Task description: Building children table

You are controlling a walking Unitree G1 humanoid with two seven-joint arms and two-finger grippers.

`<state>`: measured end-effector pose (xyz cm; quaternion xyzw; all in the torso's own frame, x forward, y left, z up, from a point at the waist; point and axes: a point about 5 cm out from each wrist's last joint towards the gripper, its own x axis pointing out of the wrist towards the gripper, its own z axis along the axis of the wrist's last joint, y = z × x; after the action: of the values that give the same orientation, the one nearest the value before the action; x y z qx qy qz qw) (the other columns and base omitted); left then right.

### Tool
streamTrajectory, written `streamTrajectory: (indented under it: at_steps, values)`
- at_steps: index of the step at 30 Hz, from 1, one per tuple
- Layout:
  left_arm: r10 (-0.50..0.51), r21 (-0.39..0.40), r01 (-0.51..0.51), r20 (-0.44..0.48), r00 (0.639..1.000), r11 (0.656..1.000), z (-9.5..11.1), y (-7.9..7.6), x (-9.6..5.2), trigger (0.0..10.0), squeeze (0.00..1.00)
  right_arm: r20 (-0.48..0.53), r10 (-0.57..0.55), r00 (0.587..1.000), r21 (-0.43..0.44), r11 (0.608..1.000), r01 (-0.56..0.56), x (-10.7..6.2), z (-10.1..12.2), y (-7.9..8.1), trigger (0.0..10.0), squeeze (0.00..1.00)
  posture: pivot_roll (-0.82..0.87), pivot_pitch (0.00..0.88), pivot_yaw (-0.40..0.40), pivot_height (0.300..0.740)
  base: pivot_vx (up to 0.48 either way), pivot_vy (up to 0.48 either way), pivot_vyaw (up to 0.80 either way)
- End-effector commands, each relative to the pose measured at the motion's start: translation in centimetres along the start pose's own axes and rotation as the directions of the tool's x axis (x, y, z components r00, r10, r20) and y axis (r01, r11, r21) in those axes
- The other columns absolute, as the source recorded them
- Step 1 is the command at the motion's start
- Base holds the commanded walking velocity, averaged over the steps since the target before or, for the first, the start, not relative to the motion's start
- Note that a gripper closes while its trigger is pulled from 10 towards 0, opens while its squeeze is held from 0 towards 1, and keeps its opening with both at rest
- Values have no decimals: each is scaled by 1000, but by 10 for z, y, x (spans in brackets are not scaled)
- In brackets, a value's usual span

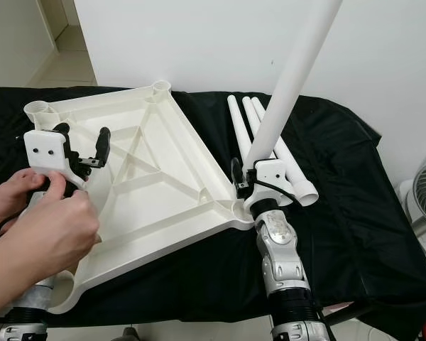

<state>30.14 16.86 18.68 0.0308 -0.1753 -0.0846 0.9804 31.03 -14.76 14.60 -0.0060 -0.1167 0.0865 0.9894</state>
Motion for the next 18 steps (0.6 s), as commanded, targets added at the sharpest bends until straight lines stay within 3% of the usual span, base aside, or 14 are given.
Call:
streamTrajectory:
  at_steps: [1, 18]
  values:
    - [-8, -17, 7, -65, 998, 1000, -15, -3, -7, 10000, 0, 15, -5, 1000, -9, 1000, 5, 2, 3, -3, 10000, 0, 61, 0, -46, 740, 0, 0, 0]
    - [-8, -19, 7, -62, 998, 1000, -16, -4, -7, 10000, 0, 20, -4, 1000, -12, 1000, 4, 3, 4, -4, 10000, 0, 60, 0, -48, 740, 0, 0, 0]
